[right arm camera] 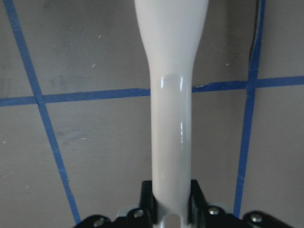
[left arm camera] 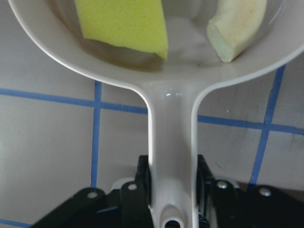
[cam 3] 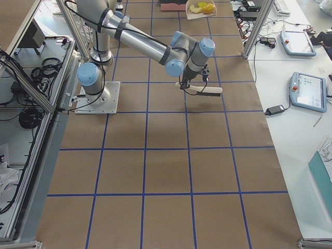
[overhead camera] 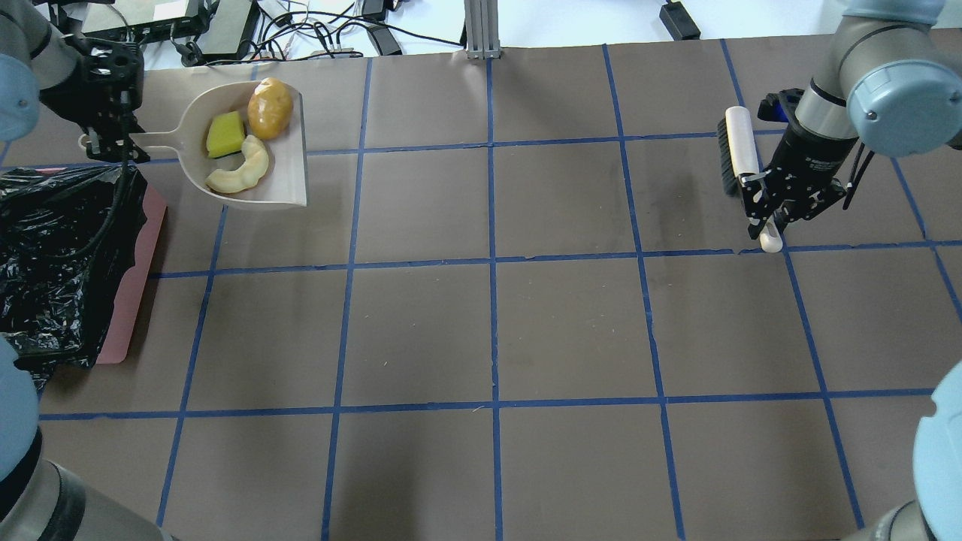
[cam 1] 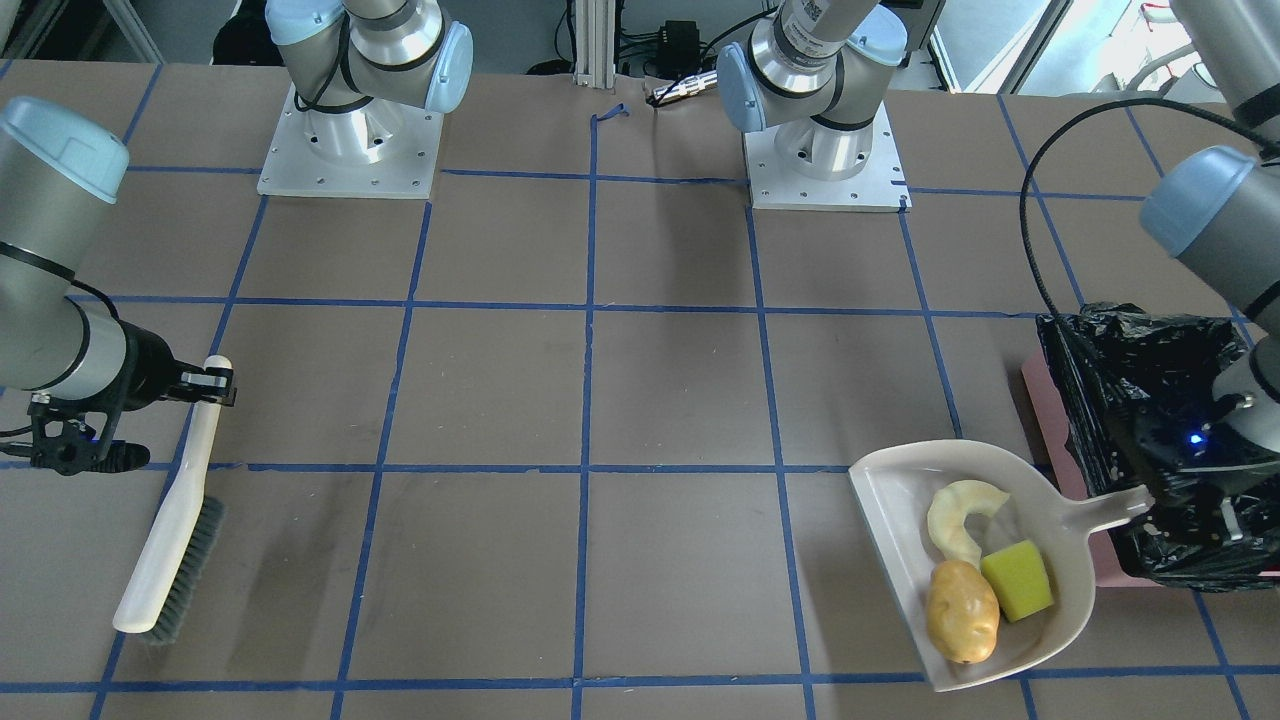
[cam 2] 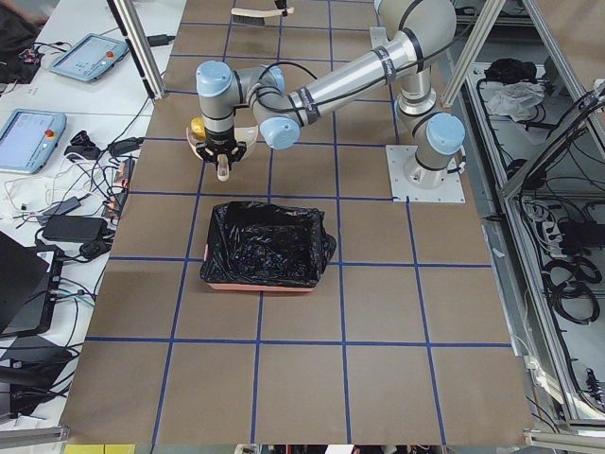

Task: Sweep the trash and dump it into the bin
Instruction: 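Lift the dustpan toward the trash bag while the right gripper returns the brush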

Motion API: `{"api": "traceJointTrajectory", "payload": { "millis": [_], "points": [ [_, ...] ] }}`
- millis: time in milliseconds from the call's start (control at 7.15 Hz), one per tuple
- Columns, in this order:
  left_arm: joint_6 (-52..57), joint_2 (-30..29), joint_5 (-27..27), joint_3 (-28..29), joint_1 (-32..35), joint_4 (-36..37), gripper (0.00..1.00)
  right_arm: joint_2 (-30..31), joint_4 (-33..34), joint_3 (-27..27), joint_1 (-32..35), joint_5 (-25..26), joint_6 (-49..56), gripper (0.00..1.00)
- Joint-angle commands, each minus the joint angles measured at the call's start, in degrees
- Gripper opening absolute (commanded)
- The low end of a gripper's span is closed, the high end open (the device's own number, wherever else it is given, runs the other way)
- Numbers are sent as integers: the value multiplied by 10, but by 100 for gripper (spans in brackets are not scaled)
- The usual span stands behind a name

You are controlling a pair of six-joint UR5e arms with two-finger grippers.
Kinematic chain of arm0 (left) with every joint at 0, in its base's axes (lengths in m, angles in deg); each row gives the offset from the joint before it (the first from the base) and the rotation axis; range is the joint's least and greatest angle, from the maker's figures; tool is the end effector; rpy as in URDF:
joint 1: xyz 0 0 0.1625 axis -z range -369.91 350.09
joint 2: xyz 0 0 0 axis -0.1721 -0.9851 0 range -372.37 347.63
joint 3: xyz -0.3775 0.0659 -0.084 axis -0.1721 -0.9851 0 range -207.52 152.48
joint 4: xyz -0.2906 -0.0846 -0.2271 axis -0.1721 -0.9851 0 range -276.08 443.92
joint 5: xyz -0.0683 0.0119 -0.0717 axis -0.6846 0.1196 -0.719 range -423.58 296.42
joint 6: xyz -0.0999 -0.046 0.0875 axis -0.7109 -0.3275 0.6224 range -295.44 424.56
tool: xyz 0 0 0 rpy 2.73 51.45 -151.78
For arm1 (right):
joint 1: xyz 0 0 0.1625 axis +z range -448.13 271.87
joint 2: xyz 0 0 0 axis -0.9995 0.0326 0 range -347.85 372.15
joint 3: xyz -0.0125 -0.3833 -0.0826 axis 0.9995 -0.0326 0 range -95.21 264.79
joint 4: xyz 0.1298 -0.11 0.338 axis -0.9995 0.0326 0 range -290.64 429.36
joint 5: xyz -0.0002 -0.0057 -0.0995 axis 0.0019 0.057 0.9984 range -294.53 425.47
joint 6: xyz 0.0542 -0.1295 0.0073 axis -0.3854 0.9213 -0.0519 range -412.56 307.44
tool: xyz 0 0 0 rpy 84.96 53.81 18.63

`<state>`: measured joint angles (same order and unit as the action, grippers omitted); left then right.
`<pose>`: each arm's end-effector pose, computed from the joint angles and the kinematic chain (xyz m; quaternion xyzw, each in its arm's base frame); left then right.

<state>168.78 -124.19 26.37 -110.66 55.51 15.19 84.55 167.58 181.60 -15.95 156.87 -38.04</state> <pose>0.1292 -0.6035 0.3065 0.6394 0.7669 -0.0242 0.0495 -0.0287 -0.5135 0.2273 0.0268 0.9896 0.1387 0.0276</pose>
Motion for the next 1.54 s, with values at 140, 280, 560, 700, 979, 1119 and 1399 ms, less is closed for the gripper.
{"api": "traceJointTrajectory", "payload": {
  "millis": [140, 280, 560, 700, 979, 1119, 1399],
  "points": [
    [36, 41, -12, 24, -96, -49, 0, -8, 110, 40, -52, 32, 97, 0],
    [48, 44, -25, 24, -123, -62, 0, -9, 111, 39, -52, 33, 97, 0],
    [139, 50, -29, 24, -215, -77, 0, -30, 107, 37, -52, 60, 99, 0],
    [180, 42, -41, 25, -266, -77, 0, -34, 98, 32, -52, 75, 97, 0],
    [223, 50, -36, 32, -308, -80, 0, -35, 80, 19, -52, 70, 94, 0],
    [284, 45, -22, 43, -352, -80, 0, -36, 80, 18, -52, 68, 94, 0],
    [339, 31, -17, 45, -386, -69, 0, -38, 79, 18, -52, 67, 89, 0]
  ]
}}
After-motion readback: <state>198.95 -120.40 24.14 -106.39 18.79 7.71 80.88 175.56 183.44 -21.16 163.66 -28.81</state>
